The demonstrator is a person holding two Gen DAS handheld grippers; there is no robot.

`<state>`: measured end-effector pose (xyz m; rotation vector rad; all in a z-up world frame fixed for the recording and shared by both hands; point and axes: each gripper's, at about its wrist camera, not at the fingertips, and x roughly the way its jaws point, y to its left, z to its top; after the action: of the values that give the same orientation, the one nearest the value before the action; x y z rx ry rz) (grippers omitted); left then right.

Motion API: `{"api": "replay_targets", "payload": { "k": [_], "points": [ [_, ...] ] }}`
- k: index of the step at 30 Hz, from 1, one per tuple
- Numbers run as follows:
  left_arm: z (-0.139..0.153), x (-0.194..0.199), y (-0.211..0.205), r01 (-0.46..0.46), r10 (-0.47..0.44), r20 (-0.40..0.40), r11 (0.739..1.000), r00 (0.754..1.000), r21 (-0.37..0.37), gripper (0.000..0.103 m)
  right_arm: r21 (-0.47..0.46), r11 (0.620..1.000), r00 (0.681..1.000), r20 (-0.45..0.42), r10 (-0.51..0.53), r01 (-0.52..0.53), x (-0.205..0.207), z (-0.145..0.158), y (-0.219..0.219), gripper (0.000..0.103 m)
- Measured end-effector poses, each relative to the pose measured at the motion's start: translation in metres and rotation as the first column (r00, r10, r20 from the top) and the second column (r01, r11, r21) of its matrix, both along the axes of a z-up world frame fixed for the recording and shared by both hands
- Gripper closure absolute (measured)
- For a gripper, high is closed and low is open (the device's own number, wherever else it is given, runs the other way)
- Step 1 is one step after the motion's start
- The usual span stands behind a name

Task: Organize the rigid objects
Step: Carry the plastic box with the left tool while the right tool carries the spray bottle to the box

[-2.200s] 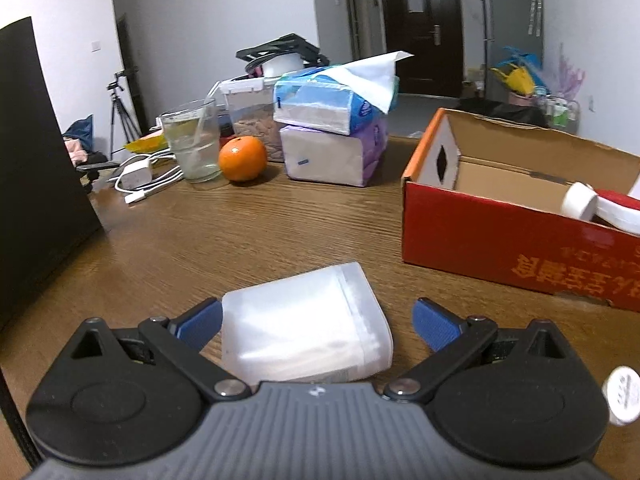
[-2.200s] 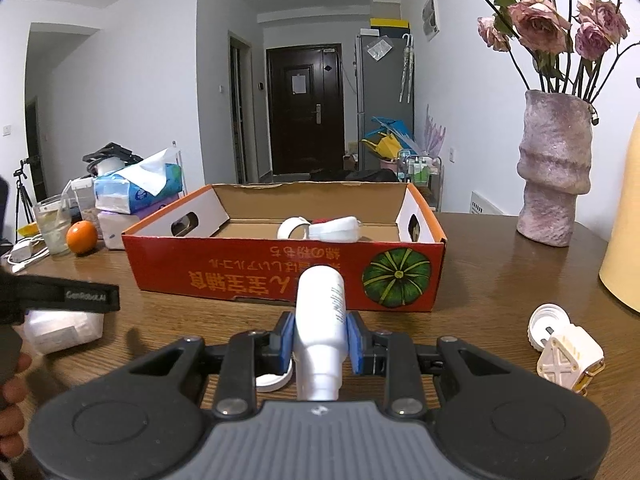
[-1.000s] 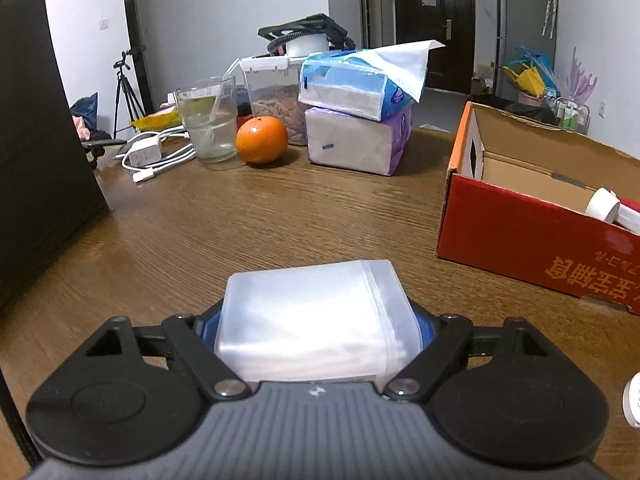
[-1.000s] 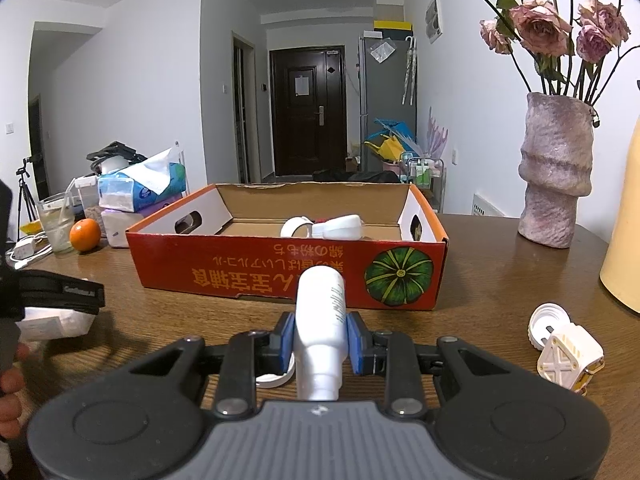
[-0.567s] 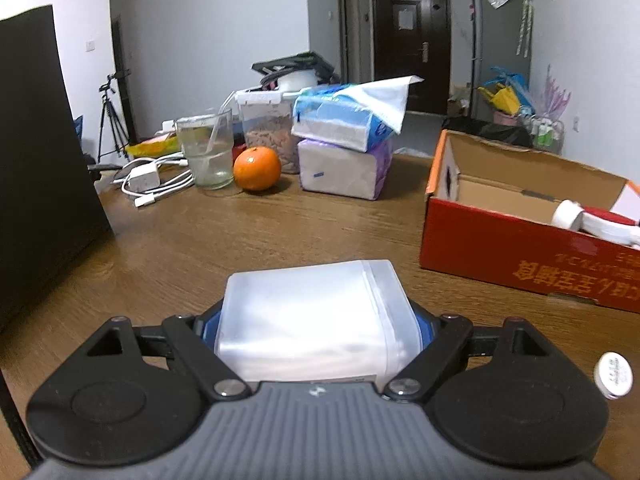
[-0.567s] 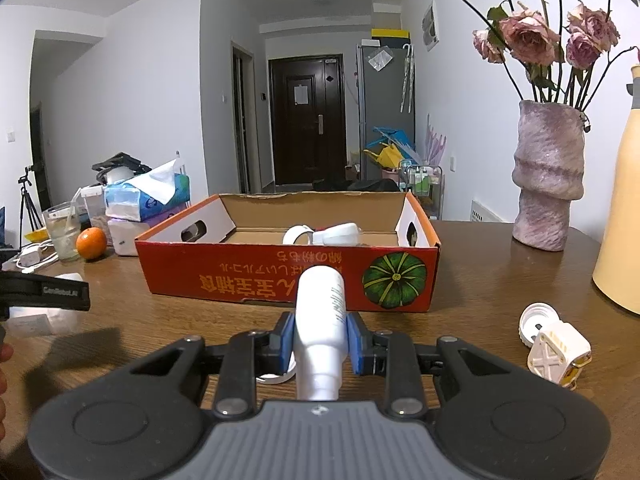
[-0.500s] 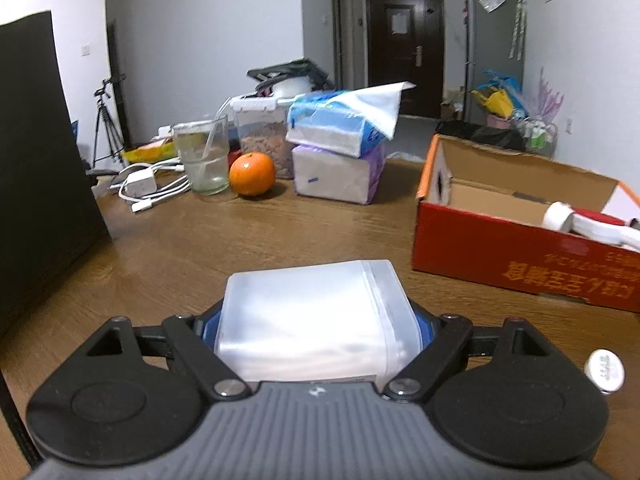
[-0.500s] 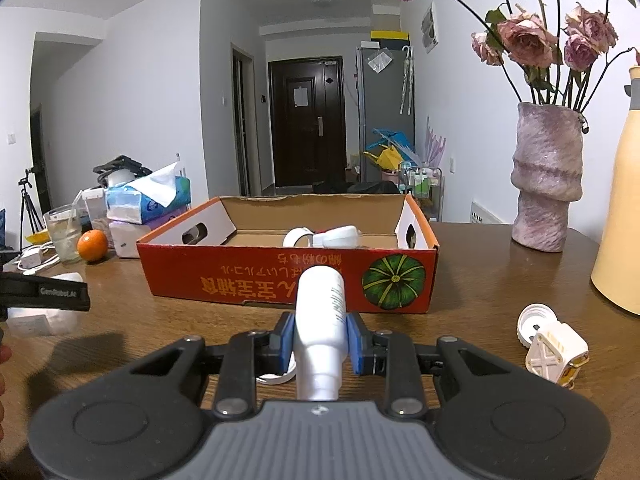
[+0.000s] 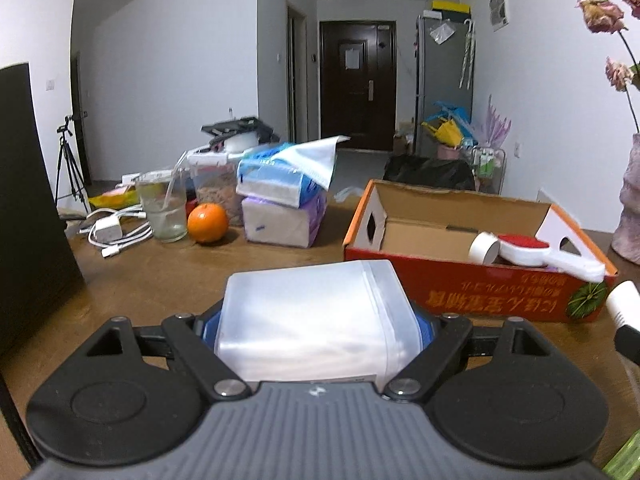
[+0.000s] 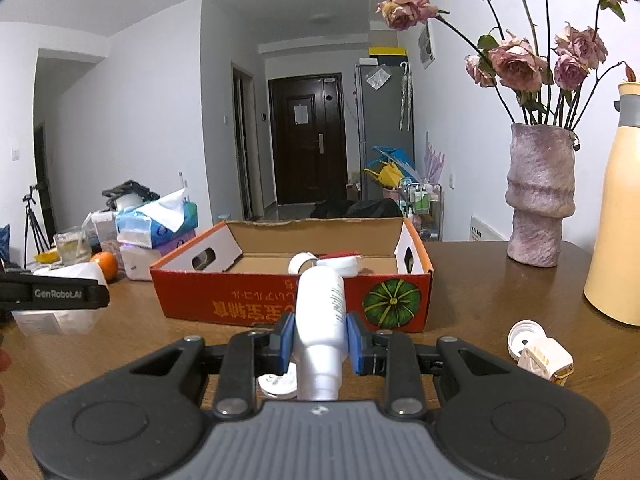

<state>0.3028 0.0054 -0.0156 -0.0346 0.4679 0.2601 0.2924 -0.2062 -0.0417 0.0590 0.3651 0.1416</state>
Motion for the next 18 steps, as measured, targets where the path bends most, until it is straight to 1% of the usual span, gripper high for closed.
{"api": "replay_targets", "payload": {
  "k": [11, 18],
  "points": [
    [0.016, 0.009, -0.022, 0.059, -0.059, 0.034, 0.998, 0.998, -0.021, 0.017, 0.009, 1.0, 0.999, 0.041, -0.003, 0.003, 0.004, 0.016, 0.006, 0.077],
    [0.024, 0.021, -0.031, 0.077, -0.075, 0.053, 0.996, 0.996, -0.039, 0.017, 0.021, 1.0, 0.998, 0.057, -0.015, 0.013, 0.014, 0.023, 0.003, 0.077]
  ]
}}
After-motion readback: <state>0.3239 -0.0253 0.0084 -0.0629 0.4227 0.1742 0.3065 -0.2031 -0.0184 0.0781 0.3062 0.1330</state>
